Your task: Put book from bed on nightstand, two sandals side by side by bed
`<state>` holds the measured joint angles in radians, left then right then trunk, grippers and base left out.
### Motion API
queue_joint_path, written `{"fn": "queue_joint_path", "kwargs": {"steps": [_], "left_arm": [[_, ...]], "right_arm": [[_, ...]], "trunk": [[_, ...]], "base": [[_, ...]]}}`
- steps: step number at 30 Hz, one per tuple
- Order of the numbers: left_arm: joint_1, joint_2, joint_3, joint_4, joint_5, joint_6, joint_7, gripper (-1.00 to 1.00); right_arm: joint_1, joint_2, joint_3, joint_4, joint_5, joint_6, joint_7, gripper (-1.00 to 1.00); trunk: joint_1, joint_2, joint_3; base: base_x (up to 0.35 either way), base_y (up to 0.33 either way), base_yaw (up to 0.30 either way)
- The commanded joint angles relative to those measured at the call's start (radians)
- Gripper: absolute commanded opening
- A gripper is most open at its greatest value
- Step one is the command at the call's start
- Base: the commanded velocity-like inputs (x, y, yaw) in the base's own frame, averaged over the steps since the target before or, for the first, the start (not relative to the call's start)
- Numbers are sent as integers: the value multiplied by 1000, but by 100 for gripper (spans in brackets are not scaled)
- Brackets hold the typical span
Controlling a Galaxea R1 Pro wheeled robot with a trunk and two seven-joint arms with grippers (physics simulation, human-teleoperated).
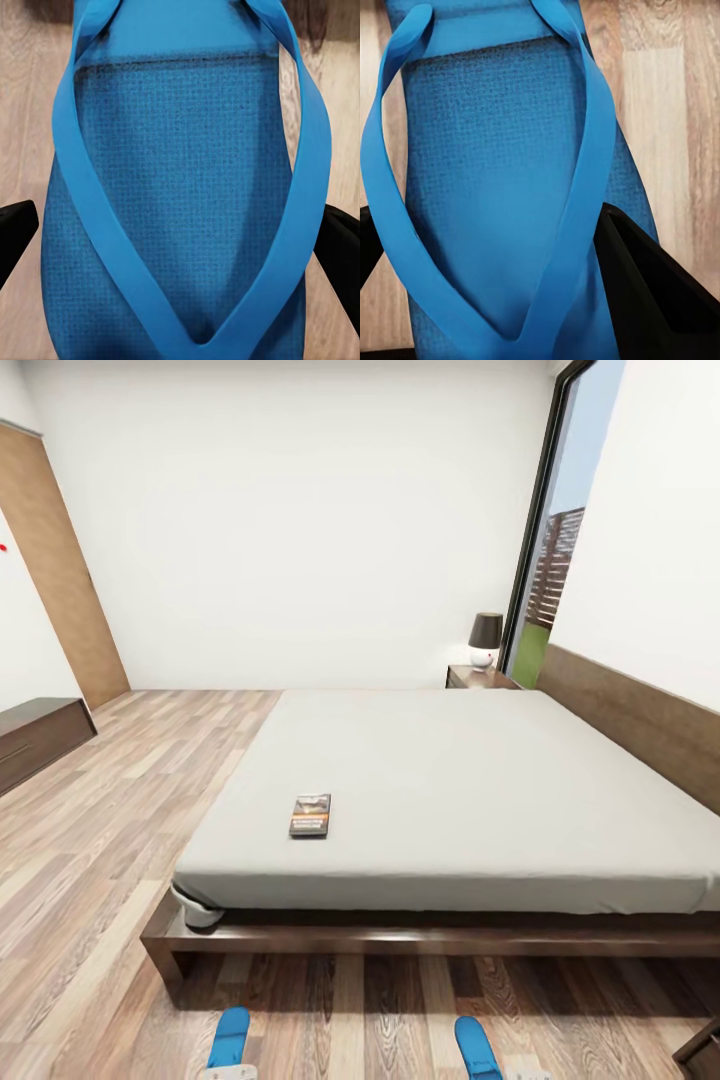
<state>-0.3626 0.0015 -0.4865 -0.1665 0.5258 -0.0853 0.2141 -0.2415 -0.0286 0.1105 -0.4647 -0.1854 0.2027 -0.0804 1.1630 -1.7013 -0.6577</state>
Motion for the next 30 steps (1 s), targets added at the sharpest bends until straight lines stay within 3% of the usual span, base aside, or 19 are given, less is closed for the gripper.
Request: {"fn": "queue_joint_path", "kwargs": {"steps": [1, 10, 16, 19, 30], "left_arm": [[-1, 0, -8, 0, 8, -5, 4, -100], [-2, 0, -9, 0, 6, -12, 3, -100], [-11, 0, -14, -3, 6, -5, 3, -100], [-17, 1, -13, -2, 6, -7, 3, -100], [-20, 2, -10, -2, 3, -14, 4, -100]], "right_arm": [[-1, -1, 9, -3, -14, 7, -10, -100], [-17, 2, 7, -5, -28, 16, -8, -100], [-44, -2, 8, -3, -94, 19, -4, -100], [-48, -2, 8, 0, -106, 19, -3, -100], [-51, -2, 10, 7, -114, 8, 0, -100]], "trunk": [[4, -8, -4], [38, -71, -32], [61, -113, -51], [73, -134, -61], [115, -211, -95]], "base": [[0, 0, 0], [0, 0, 0], [0, 0, 0], [0, 0, 0], [0, 0, 0]]}}
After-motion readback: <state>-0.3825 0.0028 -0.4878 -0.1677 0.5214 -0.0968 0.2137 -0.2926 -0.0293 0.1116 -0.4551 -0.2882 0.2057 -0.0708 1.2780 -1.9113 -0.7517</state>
